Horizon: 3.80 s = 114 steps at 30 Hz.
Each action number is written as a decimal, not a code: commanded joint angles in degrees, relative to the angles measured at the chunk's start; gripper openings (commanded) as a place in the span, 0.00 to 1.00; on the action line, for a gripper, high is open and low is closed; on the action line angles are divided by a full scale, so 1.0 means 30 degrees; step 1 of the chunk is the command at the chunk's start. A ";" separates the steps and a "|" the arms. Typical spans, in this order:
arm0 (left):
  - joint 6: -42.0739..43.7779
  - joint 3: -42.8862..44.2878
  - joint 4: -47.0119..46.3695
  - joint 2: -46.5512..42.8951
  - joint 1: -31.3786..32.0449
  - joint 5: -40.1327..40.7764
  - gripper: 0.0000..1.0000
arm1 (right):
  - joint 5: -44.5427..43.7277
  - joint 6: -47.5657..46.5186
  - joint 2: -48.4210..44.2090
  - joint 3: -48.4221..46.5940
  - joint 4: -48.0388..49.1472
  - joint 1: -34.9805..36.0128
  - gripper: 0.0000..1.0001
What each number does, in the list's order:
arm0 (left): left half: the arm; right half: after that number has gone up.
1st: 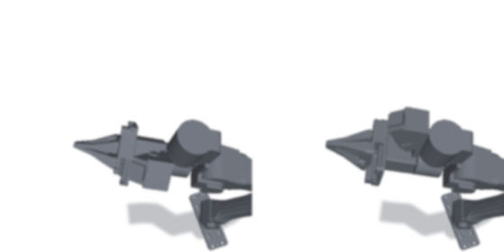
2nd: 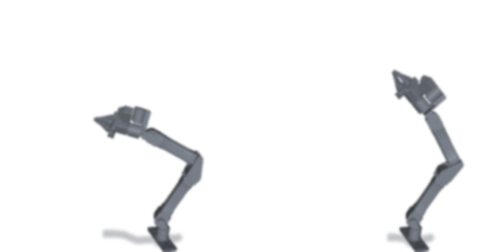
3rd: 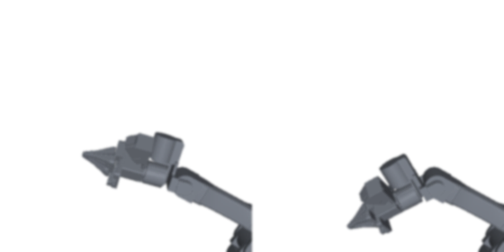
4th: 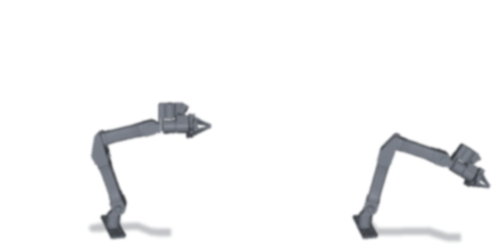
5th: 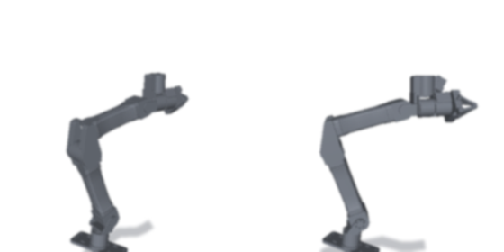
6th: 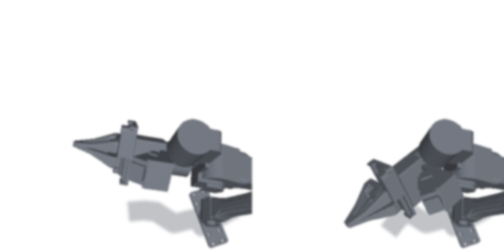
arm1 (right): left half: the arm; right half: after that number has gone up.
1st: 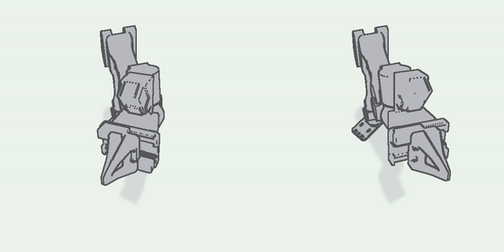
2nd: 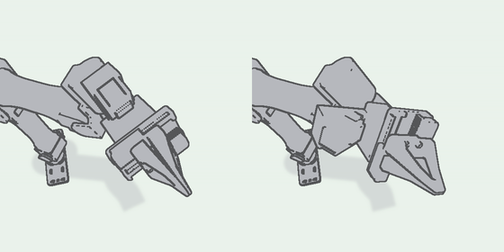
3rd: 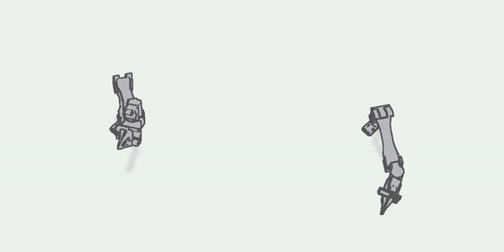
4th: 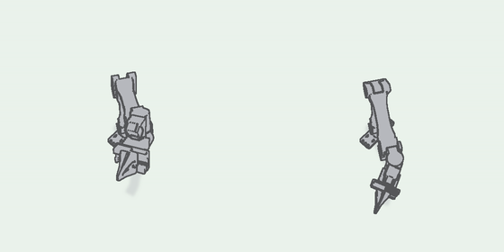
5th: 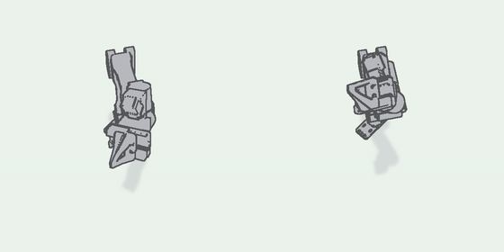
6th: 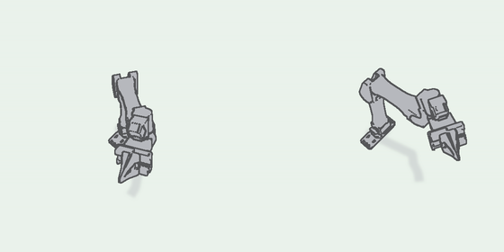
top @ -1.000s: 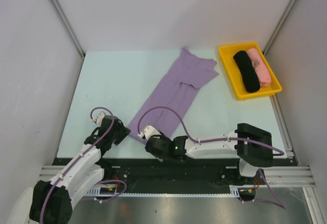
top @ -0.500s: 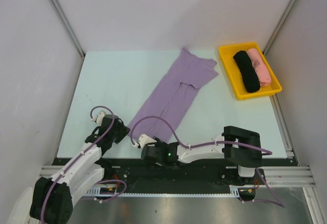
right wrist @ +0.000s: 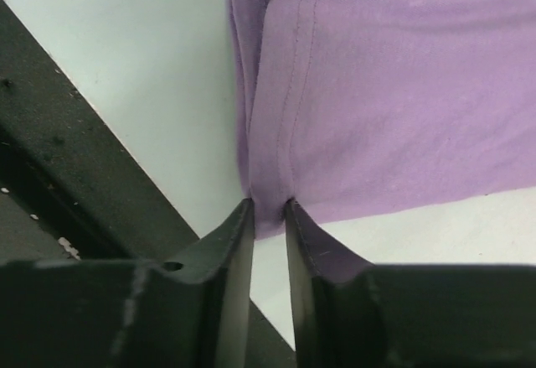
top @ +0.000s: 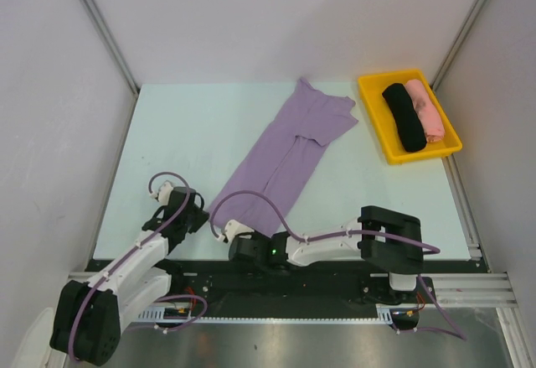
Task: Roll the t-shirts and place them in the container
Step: Roll the T-shirt to the center of the board.
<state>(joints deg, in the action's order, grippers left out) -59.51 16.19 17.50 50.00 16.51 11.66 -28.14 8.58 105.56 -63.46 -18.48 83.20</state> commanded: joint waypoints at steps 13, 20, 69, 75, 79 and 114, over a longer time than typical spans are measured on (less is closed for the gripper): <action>0.1671 0.1459 0.2017 -0.2250 -0.0085 0.1152 0.00 | 0.3256 0.0216 -0.2314 -0.1228 -0.1221 -0.1014 0.12; 0.1847 0.2221 0.2401 -0.2371 0.0208 0.1065 0.00 | 0.5626 0.0919 -0.2813 -0.1434 -0.1486 -0.2563 0.11; 0.2435 0.8583 -0.0469 0.5721 0.3193 0.0919 0.63 | 0.7769 0.4171 -0.1846 -0.1082 -0.1985 -1.0623 0.11; 0.0765 0.6413 -0.2549 0.5304 0.5948 -0.0077 0.24 | 0.7769 0.4318 -0.1642 -0.1082 -0.1956 -1.0799 0.11; 0.0091 0.5768 -0.4160 0.6564 0.6420 -0.0341 0.13 | 0.7711 0.4494 -0.1378 -0.1082 -0.2131 -1.1062 0.13; 0.1114 0.5708 -0.6827 0.9845 0.3638 -0.0048 0.14 | 0.6509 0.5695 -0.1084 0.0470 -0.0286 -1.0623 0.30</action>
<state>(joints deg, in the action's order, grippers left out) -58.59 32.88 -0.67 77.41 29.21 11.81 -8.14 24.45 102.41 -62.59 -20.73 51.29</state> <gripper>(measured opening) 0.159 0.303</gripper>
